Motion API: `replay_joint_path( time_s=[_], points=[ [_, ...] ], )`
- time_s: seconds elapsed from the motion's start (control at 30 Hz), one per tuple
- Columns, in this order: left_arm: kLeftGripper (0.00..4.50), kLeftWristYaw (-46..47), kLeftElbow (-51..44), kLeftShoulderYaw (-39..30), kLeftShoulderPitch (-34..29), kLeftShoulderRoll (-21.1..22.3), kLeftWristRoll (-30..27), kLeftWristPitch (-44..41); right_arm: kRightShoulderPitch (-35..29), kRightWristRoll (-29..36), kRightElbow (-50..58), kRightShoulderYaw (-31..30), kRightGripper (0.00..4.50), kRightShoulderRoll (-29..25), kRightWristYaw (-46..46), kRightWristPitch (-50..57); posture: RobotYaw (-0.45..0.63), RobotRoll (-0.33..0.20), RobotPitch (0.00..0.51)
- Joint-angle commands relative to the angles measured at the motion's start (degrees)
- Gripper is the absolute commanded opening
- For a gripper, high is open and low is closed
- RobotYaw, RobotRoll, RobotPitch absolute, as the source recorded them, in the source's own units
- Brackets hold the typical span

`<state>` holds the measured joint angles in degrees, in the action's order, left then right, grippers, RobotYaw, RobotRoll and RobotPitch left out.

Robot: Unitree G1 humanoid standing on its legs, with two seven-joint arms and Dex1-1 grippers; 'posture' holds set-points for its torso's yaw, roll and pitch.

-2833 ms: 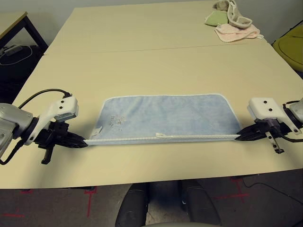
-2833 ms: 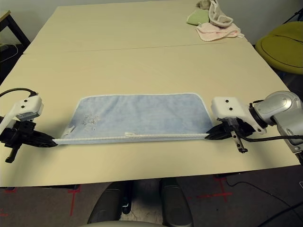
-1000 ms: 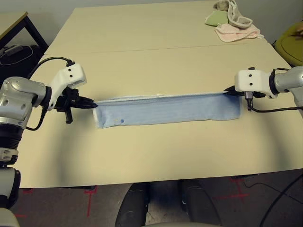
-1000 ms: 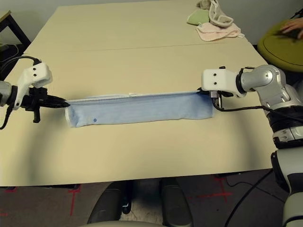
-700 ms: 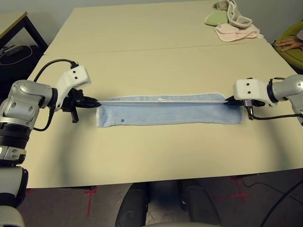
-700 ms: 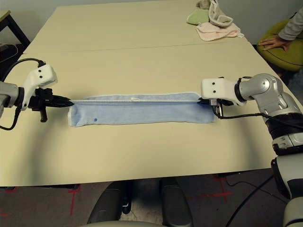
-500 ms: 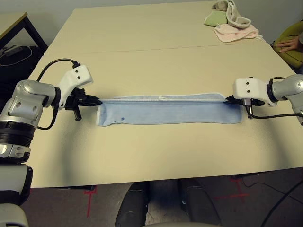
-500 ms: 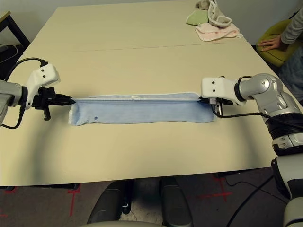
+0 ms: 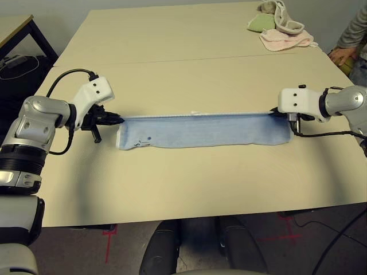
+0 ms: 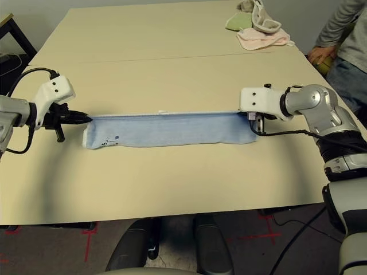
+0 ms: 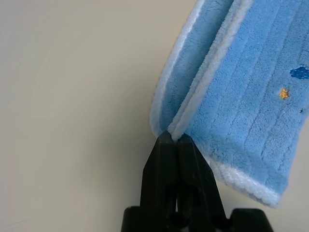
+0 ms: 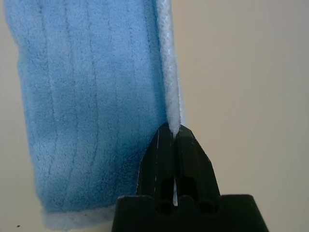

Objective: Fold the towel and set it aside.

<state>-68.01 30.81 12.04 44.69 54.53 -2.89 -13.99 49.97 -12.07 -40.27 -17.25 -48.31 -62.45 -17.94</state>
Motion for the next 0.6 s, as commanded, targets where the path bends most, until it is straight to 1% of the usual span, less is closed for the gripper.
replay_joint_path(
  time_s=[0.03, 0.1, 0.27, 0.43, 0.53, 0.6],
  points=[
    [0.24, 5.9, 4.9, -0.6, -0.5, 0.4, 4.8, -0.6, -1.4, -3.5, -2.1, -0.2, 0.27, -1.6, 1.7, 3.1, 0.06, 0.000, 0.163],
    [0.73, 8.1, 5.6, -0.7, -0.3, -0.7, 5.5, -0.4, -1.9, -3.5, -1.3, 0.0, 0.83, -1.3, 2.0, 3.8, 0.06, 0.000, 0.163],
    [2.60, 9.0, 6.2, -1.4, -0.2, -1.8, 6.4, 0.1, -2.6, -3.2, 0.8, 0.7, 2.67, -1.3, 1.8, 5.0, 0.05, 0.000, 0.163],
    [4.49, 9.1, 5.3, -2.5, 0.4, -1.4, 6.5, -0.1, -1.1, -2.9, 0.3, 2.7, 4.49, -0.9, 6.3, 3.7, 0.05, 0.000, 0.162],
    [4.49, 8.5, 4.0, -3.2, 0.1, -1.2, 6.4, -0.8, 0.2, -2.7, -1.2, 4.1, 4.49, 0.3, 11.0, 2.2, 0.05, 0.000, 0.162],
    [4.49, 7.9, 3.1, -3.7, -0.4, -0.9, 6.0, -1.4, 1.0, -1.3, -2.0, 5.8, 4.49, 1.7, 13.1, 2.4, 0.05, 0.000, 0.161]
  ],
)
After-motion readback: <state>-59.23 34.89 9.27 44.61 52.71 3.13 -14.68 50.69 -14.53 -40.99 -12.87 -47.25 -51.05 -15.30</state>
